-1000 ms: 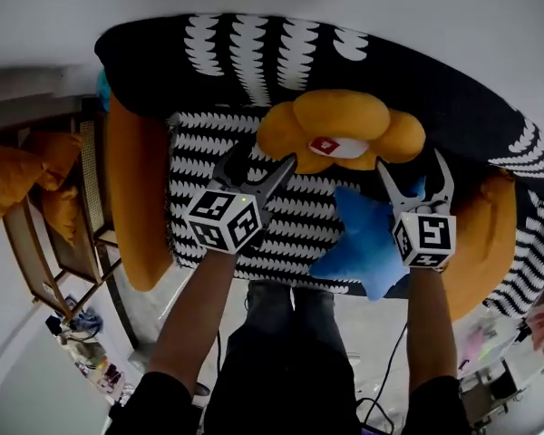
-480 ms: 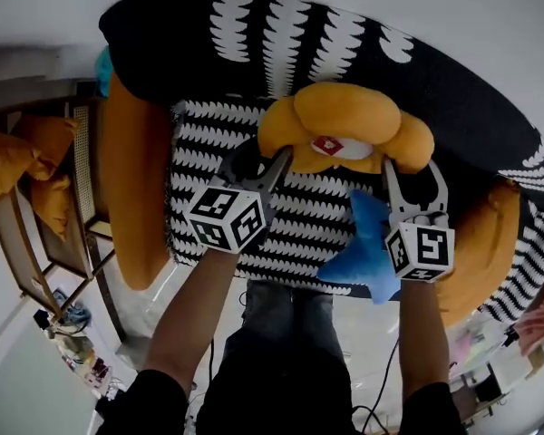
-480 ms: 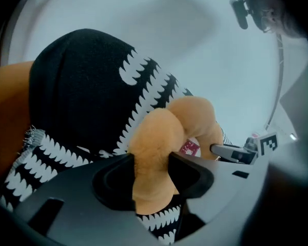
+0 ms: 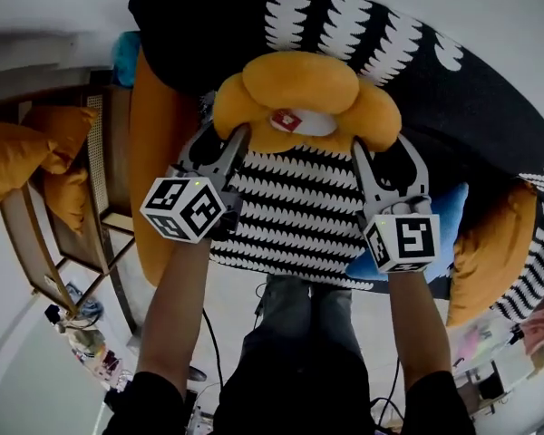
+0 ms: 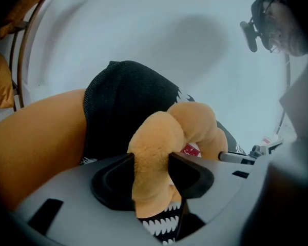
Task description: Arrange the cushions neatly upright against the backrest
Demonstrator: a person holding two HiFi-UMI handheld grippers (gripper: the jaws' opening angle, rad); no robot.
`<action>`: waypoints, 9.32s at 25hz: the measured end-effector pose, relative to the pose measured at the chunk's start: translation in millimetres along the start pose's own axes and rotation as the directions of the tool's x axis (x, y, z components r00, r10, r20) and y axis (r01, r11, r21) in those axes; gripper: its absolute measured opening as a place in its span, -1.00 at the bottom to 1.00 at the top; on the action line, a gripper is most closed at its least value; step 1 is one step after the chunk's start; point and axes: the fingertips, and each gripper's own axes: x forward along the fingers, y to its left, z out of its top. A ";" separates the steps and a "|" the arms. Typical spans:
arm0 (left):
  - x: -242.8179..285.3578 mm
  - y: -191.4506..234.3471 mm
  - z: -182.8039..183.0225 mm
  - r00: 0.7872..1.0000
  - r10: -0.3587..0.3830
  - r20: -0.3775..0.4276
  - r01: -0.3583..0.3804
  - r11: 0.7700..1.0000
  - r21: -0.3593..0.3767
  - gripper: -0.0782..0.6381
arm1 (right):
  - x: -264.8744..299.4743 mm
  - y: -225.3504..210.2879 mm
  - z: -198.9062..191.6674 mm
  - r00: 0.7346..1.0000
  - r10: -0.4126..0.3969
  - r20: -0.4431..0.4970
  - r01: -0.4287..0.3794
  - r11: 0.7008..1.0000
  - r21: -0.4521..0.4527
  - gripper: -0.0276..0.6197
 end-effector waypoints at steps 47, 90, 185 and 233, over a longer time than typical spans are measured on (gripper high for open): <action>25.7 -242.8 -208.8 0.949 -0.200 -0.244 0.200 0.979 -0.024 0.28 | -306.1 -117.1 -180.3 0.930 -0.364 -0.042 0.355 0.865 0.354 0.07; -16.6 -220.0 -217.9 0.907 -0.323 -0.270 0.262 0.935 -0.241 -0.38 | -237.0 -22.2 -219.3 0.992 -0.034 -0.119 0.115 0.613 0.782 0.57; 38.6 -227.0 -65.4 0.947 -0.308 0.090 0.319 0.934 -0.159 0.23 | -192.7 -163.8 -72.9 0.969 -0.176 0.172 0.057 0.840 0.539 0.46; -268.7 -587.6 -102.4 0.669 -0.671 -0.320 0.743 0.623 0.246 0.20 | -755.8 -38.5 -17.4 0.605 -0.768 0.209 0.475 0.559 0.679 0.31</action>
